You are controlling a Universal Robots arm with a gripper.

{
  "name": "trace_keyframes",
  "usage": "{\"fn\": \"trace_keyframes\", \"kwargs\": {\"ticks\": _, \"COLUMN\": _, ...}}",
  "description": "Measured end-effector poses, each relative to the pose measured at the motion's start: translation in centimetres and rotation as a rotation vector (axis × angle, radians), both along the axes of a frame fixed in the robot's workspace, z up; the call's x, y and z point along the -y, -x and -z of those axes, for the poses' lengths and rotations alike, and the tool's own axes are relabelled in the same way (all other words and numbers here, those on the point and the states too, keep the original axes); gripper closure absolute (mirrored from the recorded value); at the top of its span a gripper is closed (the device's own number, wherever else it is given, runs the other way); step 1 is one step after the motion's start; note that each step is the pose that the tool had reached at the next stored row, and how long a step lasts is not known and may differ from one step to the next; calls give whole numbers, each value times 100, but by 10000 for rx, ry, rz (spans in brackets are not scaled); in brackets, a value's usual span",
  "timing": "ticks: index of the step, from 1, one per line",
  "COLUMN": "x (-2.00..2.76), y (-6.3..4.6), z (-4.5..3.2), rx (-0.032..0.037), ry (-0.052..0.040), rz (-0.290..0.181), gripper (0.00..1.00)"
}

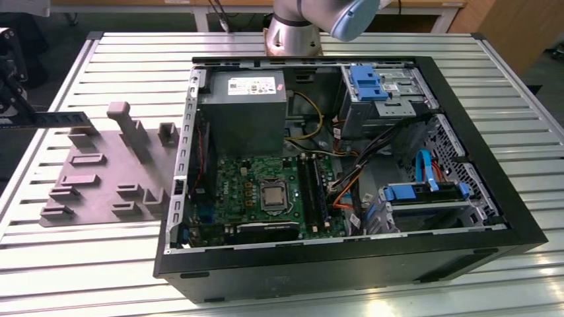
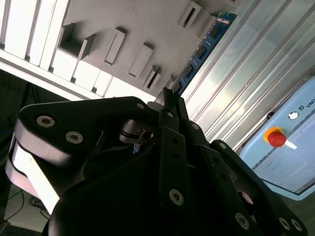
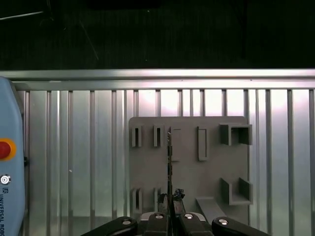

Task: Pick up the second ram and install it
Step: 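Pick up the second ram and move it above second insertion slot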

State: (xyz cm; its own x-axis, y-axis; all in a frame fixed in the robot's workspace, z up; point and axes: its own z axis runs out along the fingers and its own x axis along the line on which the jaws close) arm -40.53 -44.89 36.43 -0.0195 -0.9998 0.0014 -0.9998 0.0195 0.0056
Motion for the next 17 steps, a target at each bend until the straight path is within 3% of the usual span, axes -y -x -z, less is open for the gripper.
{"fn": "trace_keyframes", "kwargs": {"ticks": 17, "x": -15, "y": 0, "z": -194, "rx": 0, "ry": 11, "rz": 0, "gripper": 86}}
